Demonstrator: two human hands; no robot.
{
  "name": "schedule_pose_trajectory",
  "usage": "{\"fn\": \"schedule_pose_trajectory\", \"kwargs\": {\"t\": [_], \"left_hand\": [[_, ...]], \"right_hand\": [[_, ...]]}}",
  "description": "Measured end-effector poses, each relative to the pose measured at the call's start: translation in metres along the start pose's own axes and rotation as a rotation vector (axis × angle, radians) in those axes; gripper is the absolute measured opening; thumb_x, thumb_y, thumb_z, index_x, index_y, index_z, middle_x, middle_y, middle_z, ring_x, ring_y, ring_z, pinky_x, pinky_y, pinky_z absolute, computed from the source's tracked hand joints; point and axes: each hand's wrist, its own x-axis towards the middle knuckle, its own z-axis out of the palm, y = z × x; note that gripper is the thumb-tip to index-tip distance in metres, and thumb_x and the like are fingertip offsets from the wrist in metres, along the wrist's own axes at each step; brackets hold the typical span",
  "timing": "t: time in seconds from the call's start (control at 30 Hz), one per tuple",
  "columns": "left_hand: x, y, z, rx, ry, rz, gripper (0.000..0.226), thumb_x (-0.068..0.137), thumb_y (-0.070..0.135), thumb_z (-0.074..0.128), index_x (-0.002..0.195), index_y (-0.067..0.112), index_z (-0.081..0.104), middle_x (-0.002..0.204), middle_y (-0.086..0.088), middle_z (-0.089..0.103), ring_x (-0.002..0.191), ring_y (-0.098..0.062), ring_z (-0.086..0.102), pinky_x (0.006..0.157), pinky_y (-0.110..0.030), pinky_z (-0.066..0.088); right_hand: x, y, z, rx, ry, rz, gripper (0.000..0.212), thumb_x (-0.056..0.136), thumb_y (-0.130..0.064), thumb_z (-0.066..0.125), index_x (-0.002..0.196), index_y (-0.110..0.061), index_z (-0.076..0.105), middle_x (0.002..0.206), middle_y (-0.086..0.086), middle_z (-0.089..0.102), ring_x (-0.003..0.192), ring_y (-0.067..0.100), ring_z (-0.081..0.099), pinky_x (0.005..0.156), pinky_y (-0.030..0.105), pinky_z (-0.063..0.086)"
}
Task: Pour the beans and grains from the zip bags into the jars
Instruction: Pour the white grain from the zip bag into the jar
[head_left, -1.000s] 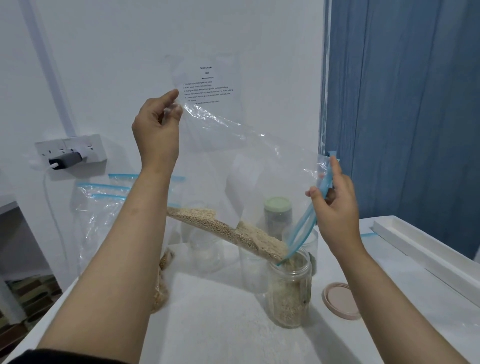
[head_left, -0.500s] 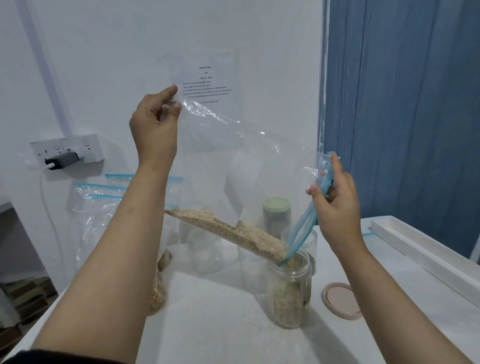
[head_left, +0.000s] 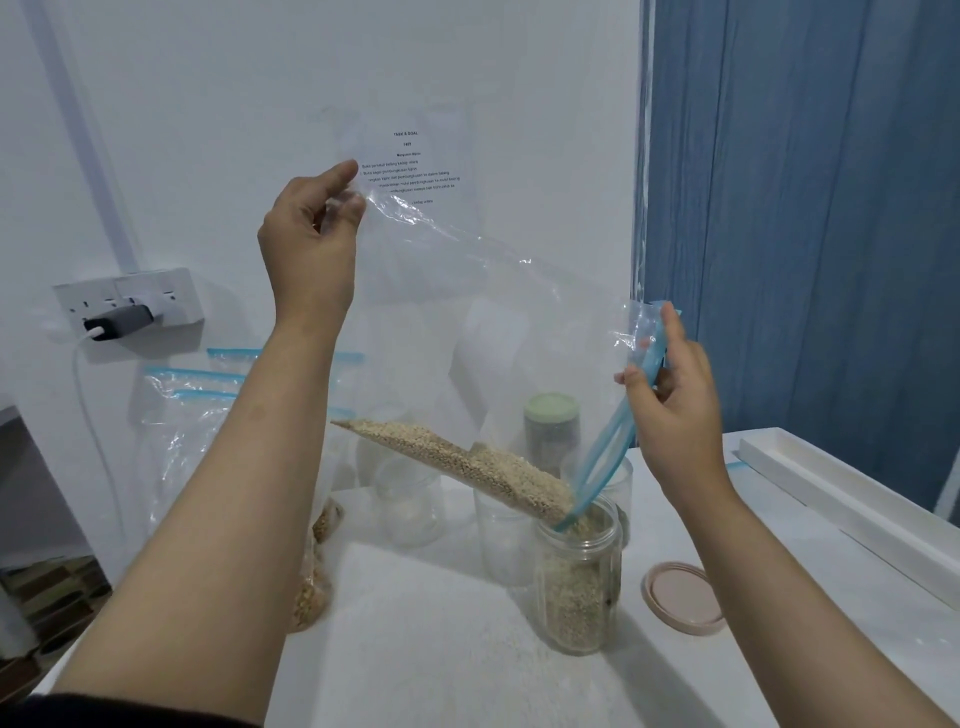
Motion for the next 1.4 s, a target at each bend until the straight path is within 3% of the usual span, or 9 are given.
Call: {"fn": "schedule_pose_trajectory", "kwargs": {"t": [0.1,0.23,0.47,0.63,0.87,1.33,1.4], "left_hand": [[0.001,0.001,0.001,-0.001,-0.007,0.000,0.029,0.092,0.009,0.063,0.119,0.017,0.069,0.097,0.009,0.063,0.082,0.009,0.057,0.082,-0.010,0.043],[0.001,0.001,0.002,-0.005,-0.009,0.000,0.029,0.092,0.009,0.063,0.119,0.017,0.069,0.095,0.012,0.062,0.082,0.008,0.057,0.082,-0.010,0.043],[0.000,0.000,0.003,-0.021,-0.010,0.003,0.028,0.092,0.009,0.064,0.117,0.019,0.069,0.097,0.006,0.064,0.083,0.006,0.057,0.081,-0.012,0.044],[0.000,-0.001,0.003,-0.023,-0.011,-0.003,0.028,0.091,0.009,0.064,0.117,0.019,0.070,0.096,0.005,0.063,0.082,0.005,0.057,0.082,-0.013,0.045],[-0.001,-0.002,0.005,-0.032,-0.012,0.001,0.028,0.091,0.009,0.063,0.115,0.021,0.069,0.095,0.005,0.062,0.080,0.005,0.056,0.082,-0.014,0.045],[0.000,-0.007,0.007,-0.001,-0.004,0.006,0.028,0.092,0.008,0.063,0.118,0.014,0.070,0.095,0.010,0.062,0.082,0.007,0.057,0.081,-0.012,0.044],[0.000,-0.006,0.008,0.002,-0.003,0.008,0.028,0.092,0.008,0.063,0.119,0.013,0.070,0.095,0.011,0.062,0.083,0.008,0.057,0.081,-0.011,0.043]], "right_hand": [[0.001,-0.002,-0.002,-0.024,0.016,-0.005,0.059,0.102,-0.007,0.052,0.151,-0.031,0.031,0.117,-0.004,0.045,0.099,0.008,0.054,0.082,0.008,0.045],[0.001,-0.003,-0.002,-0.037,0.015,0.005,0.059,0.102,-0.007,0.052,0.152,-0.031,0.032,0.121,-0.004,0.046,0.106,0.009,0.054,0.086,0.011,0.047],[0.002,0.003,-0.003,-0.030,0.023,0.035,0.060,0.101,-0.004,0.051,0.153,-0.030,0.034,0.106,-0.016,0.045,0.086,0.000,0.051,0.079,0.009,0.043],[0.001,0.003,-0.003,-0.063,0.025,0.014,0.060,0.100,-0.004,0.052,0.152,-0.030,0.036,0.110,-0.008,0.047,0.083,0.005,0.052,0.078,0.011,0.045],[0.001,0.005,-0.004,-0.076,0.012,0.005,0.062,0.100,-0.001,0.051,0.152,-0.030,0.034,0.116,0.000,0.047,0.081,-0.008,0.055,0.077,0.007,0.044],[0.007,0.013,0.000,0.002,-0.050,0.011,0.064,0.100,0.004,0.049,0.146,-0.039,0.034,0.115,-0.011,0.048,0.087,0.003,0.066,0.085,0.013,0.051],[0.009,0.015,0.000,-0.004,-0.038,0.004,0.065,0.100,0.005,0.049,0.147,-0.037,0.033,0.117,-0.006,0.048,0.088,0.006,0.067,0.084,0.013,0.051]]}}
